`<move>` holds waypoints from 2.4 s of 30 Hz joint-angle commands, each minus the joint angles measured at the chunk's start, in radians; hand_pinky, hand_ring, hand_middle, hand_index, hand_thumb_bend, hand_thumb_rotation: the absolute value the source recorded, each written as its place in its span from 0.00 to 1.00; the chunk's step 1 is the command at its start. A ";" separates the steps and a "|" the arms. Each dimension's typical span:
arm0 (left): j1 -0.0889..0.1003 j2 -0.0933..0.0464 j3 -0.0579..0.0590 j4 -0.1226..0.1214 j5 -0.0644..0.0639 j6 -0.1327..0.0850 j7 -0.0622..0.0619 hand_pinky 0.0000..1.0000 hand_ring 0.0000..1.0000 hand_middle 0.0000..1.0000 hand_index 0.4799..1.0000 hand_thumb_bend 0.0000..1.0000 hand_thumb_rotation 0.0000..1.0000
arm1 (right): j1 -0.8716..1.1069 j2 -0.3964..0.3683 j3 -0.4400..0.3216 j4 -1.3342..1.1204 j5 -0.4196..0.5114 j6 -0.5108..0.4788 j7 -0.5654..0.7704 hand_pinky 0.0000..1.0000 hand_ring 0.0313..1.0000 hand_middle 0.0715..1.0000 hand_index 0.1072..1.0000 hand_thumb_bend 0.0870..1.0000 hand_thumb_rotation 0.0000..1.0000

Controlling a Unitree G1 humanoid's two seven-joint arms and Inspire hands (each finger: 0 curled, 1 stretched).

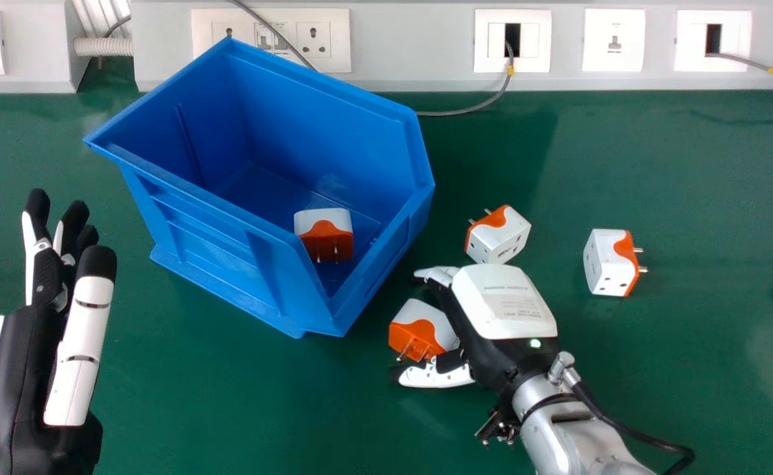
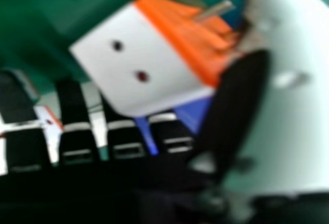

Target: Pick all objects and put in blue box

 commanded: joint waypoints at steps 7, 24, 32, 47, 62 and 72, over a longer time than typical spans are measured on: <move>-0.019 0.014 0.009 -0.027 -0.005 0.000 -0.004 1.00 1.00 1.00 0.98 0.55 0.82 | 0.064 0.006 0.011 -0.008 0.045 0.011 0.056 0.20 0.24 0.28 0.45 0.45 0.19; -0.028 0.005 0.009 -0.014 -0.004 -0.006 -0.009 1.00 1.00 1.00 0.96 0.56 0.80 | 0.092 -0.002 0.008 -0.095 0.069 0.023 0.058 0.15 0.19 0.25 0.42 0.43 0.16; -0.038 0.005 0.009 -0.007 0.002 -0.013 -0.007 1.00 1.00 1.00 0.96 0.56 0.80 | 0.171 -0.025 -0.004 -0.250 0.068 0.042 0.080 0.12 0.16 0.21 0.41 0.43 0.15; -0.039 0.003 0.012 -0.012 -0.006 -0.002 -0.007 1.00 1.00 1.00 0.95 0.55 0.81 | 0.272 -0.106 -0.049 -0.485 0.057 0.042 0.125 0.09 0.12 0.16 0.41 0.43 0.15; -0.042 -0.003 0.009 -0.002 0.004 -0.016 -0.007 1.00 1.00 1.00 0.96 0.54 0.81 | 0.237 -0.174 -0.159 -0.701 0.013 0.028 0.151 0.08 0.10 0.13 0.41 0.44 0.14; -0.025 -0.005 0.013 -0.013 0.015 -0.015 -0.001 1.00 1.00 1.00 0.97 0.53 0.82 | 0.025 -0.166 -0.176 -0.610 0.012 -0.084 0.115 0.07 0.08 0.10 0.41 0.44 0.14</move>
